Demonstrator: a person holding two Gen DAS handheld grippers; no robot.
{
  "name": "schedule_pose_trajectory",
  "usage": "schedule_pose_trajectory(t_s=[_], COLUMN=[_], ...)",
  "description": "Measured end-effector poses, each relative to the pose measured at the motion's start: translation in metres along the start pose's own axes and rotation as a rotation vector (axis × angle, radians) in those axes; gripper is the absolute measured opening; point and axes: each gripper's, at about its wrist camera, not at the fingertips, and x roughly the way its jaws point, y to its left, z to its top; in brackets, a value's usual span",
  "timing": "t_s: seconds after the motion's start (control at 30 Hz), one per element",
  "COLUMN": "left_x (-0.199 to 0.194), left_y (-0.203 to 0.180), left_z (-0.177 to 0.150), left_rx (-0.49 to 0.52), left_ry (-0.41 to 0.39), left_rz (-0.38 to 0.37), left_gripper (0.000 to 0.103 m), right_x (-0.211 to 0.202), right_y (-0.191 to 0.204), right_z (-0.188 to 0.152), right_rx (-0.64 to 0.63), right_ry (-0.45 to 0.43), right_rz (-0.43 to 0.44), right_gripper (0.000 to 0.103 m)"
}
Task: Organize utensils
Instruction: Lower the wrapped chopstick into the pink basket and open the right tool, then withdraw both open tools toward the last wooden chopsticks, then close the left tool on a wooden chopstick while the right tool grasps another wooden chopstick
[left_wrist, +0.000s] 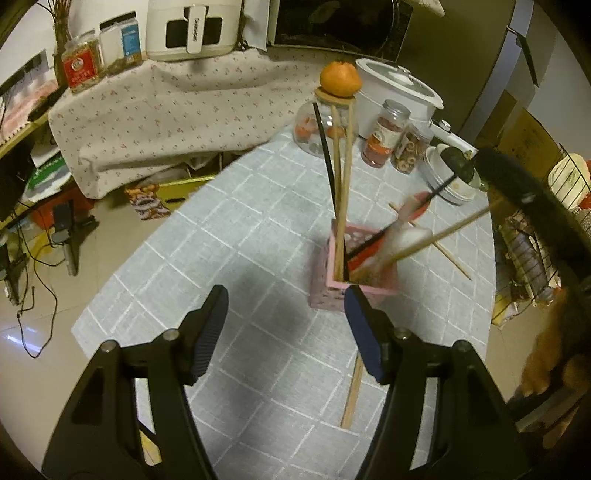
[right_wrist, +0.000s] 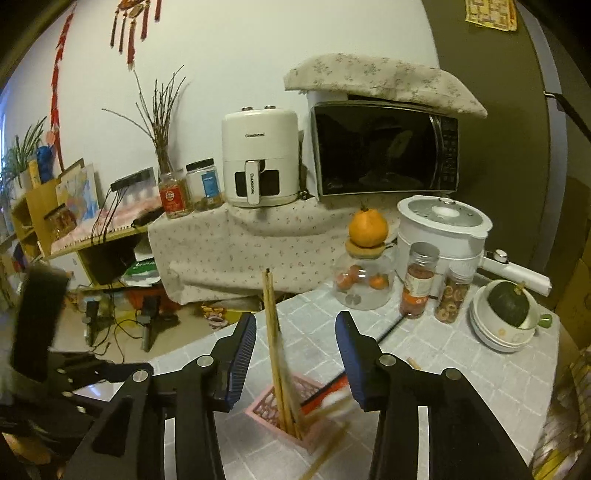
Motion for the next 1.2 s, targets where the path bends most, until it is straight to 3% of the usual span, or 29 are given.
schedule_pose_trajectory(t_s=[0.1, 0.37, 0.57, 0.63, 0.7, 0.8, 1.0, 1.07, 1.2], left_x=[0.004, 0.034, 0.066, 0.075, 0.085, 0.098, 0.117, 0.125, 0.134], left_y=[-0.004, -0.021, -0.042, -0.052, -0.062, -0.073, -0.084, -0.085, -0.083], left_z=[-0.005, -0.032, -0.054, -0.060, -0.064, -0.066, -0.067, -0.066, -0.067], left_rx=[0.009, 0.025, 0.048, 0.078, 0.112, 0.134, 0.159, 0.159, 0.153], left_ry=[0.024, 0.130, 0.178, 0.183, 0.196, 0.208, 0.211, 0.225, 0.245], left_rz=[-0.010, -0.079, -0.170, -0.187, -0.207, -0.224, -0.223, -0.221, -0.217], left_gripper=[0.071, 0.074, 0.073, 0.066, 0.048, 0.037, 0.026, 0.024, 0.019], right_x=[-0.013, -0.029, -0.021, -0.013, -0.007, 0.004, 0.037, 0.045, 0.058], right_y=[-0.014, -0.067, -0.110, -0.129, -0.143, -0.171, -0.221, -0.236, -0.261], right_z=[0.000, -0.022, -0.051, -0.065, -0.076, -0.092, -0.120, -0.127, -0.139], right_rx=[0.021, 0.087, 0.106, 0.124, 0.138, 0.163, 0.184, 0.189, 0.182], right_ry=[0.015, 0.127, 0.276, 0.356, 0.408, 0.472, 0.565, 0.586, 0.626], right_rz=[-0.003, -0.073, -0.173, -0.217, -0.244, -0.253, -0.271, -0.274, -0.285], right_gripper=[0.063, 0.067, 0.068, 0.068, 0.068, 0.068, 0.066, 0.057, 0.051])
